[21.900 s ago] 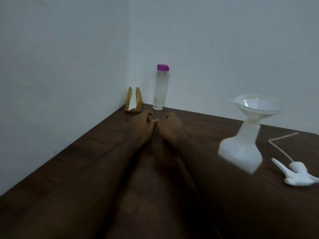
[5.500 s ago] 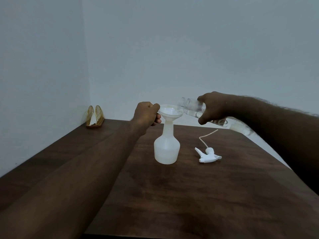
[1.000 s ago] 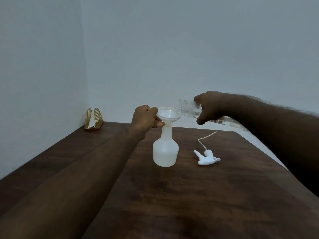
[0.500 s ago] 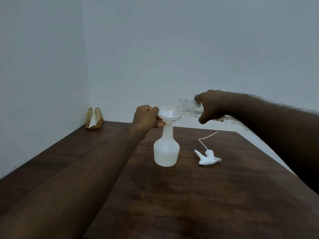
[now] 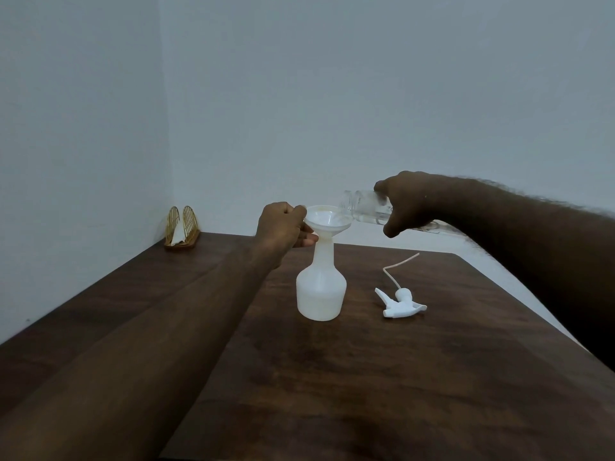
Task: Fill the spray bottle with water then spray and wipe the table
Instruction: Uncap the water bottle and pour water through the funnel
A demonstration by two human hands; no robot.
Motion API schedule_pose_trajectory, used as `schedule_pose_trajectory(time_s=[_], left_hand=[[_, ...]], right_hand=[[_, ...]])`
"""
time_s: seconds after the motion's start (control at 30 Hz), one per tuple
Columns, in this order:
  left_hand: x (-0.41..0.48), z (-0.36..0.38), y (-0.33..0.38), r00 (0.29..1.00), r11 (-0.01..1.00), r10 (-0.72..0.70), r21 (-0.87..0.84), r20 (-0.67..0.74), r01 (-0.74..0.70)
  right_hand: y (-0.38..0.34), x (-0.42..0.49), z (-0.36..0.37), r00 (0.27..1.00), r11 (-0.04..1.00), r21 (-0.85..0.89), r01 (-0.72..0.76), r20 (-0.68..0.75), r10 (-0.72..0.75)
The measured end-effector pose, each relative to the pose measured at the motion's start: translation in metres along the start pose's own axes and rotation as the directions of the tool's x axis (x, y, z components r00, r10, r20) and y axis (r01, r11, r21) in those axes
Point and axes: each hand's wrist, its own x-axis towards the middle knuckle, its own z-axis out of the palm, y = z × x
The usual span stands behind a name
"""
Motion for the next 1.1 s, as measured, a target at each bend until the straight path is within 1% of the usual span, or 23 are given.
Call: schedule_pose_trajectory(time_s=[0.63, 1.1], left_hand=[[-0.0008, -0.0002, -0.0034, 1.000, 1.000, 0.009, 0.012, 0.011, -0.010], [0.0005, -0.0009, -0.0031, 1.000, 1.000, 0.007, 0.009, 0.017, -0.007]], right_hand=[[0.0008, -0.0016, 0.0001, 1.000, 0.999, -0.033, 0.009, -0.019, -0.009], [-0.0006, 0.0020, -0.0020, 0.999, 0.994, -0.108, 0.014, -0.048, -0.019]])
